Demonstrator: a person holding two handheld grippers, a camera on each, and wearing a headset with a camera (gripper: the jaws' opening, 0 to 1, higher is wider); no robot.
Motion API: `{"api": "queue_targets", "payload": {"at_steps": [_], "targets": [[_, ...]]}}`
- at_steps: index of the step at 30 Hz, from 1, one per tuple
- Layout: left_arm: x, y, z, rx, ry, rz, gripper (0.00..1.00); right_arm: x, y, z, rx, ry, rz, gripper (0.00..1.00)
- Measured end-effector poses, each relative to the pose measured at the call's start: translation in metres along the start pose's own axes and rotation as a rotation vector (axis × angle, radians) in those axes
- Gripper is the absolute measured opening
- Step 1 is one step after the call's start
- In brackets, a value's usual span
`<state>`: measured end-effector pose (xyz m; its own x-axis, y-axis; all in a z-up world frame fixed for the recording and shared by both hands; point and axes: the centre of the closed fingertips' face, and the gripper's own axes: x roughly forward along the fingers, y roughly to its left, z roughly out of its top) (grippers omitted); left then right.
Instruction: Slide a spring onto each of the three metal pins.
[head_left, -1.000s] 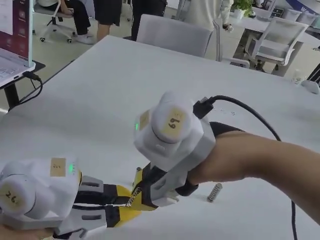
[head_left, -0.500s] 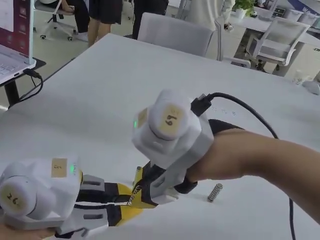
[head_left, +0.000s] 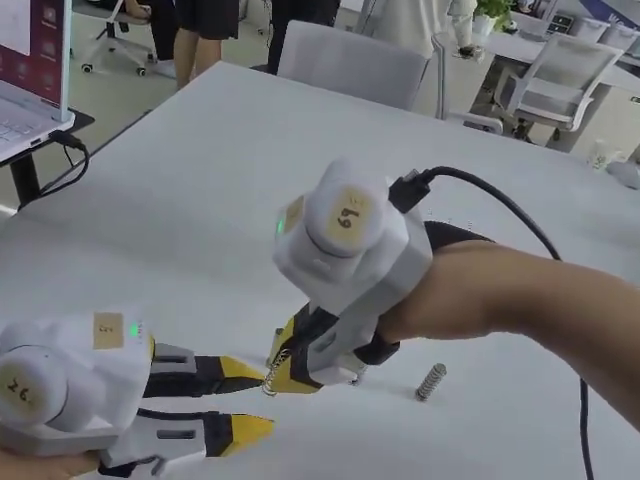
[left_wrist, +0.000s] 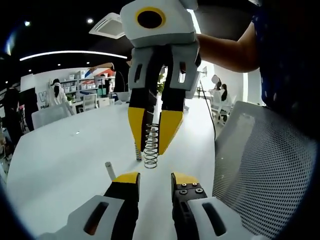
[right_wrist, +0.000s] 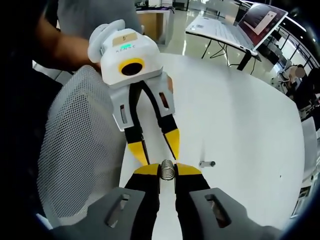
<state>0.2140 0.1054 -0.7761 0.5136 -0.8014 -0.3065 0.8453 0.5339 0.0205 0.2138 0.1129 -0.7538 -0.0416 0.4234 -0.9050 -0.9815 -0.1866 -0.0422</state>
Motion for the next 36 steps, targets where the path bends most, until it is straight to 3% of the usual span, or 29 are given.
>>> {"api": "queue_targets", "payload": {"at_steps": [14, 21, 29, 36], "targets": [[-0.016, 0.017, -0.006, -0.052, -0.015, 0.1, 0.45, -0.007, -0.021, -0.003, 0.028, -0.006, -0.05, 0.08], [-0.02, 0.021, -0.011, -0.059, -0.001, 0.137, 0.54, -0.008, -0.036, -0.006, 0.036, 0.005, -0.086, 0.08], [-0.022, 0.022, -0.013, -0.068, 0.001, 0.151, 0.59, -0.005, -0.055, -0.01, 0.023, 0.043, -0.12, 0.08], [-0.024, 0.025, -0.014, -0.081, 0.0, 0.158, 0.62, 0.004, -0.07, -0.014, 0.041, 0.049, -0.112, 0.08]]}}
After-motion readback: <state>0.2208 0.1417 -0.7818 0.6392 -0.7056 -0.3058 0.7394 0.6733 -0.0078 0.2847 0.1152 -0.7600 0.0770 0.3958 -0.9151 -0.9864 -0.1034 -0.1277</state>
